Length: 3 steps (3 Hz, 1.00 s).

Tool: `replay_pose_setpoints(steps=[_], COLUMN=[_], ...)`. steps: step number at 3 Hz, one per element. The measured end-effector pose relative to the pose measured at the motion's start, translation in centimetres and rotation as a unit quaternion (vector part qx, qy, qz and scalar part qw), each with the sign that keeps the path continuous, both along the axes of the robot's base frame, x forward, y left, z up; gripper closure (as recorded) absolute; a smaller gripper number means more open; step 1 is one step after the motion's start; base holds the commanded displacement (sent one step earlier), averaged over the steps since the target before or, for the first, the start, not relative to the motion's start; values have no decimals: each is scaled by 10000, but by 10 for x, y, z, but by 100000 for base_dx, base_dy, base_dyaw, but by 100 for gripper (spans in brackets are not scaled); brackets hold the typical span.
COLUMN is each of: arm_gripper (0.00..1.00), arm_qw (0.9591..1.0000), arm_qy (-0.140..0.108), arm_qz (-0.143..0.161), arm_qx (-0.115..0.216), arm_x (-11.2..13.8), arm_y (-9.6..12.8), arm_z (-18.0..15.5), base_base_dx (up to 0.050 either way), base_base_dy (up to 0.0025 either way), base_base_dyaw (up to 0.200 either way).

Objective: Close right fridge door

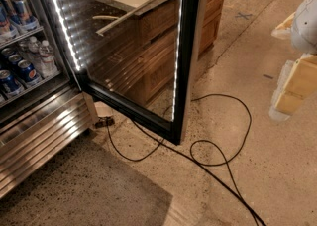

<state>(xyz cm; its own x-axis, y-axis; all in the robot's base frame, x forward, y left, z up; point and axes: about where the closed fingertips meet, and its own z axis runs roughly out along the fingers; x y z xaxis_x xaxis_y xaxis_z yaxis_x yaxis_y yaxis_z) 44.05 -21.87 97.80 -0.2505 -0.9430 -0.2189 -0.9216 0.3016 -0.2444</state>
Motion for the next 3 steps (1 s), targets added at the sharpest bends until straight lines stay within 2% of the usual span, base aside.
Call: replay_pose_setpoints(steps=[1,2,3], arm_gripper=[0,0,0], arm_qw=[10000,10000,10000], arm_qy=[0,0,0], arm_qz=[0,0,0], arm_qx=[0,0,0], arm_x=[0,0,0], arm_y=[0,0,0], arm_z=[0,0,0], base_base_dx=[4296,3783,3777], base_base_dy=[217,-244,258], base_base_dyaw=[10262,-13114,12844])
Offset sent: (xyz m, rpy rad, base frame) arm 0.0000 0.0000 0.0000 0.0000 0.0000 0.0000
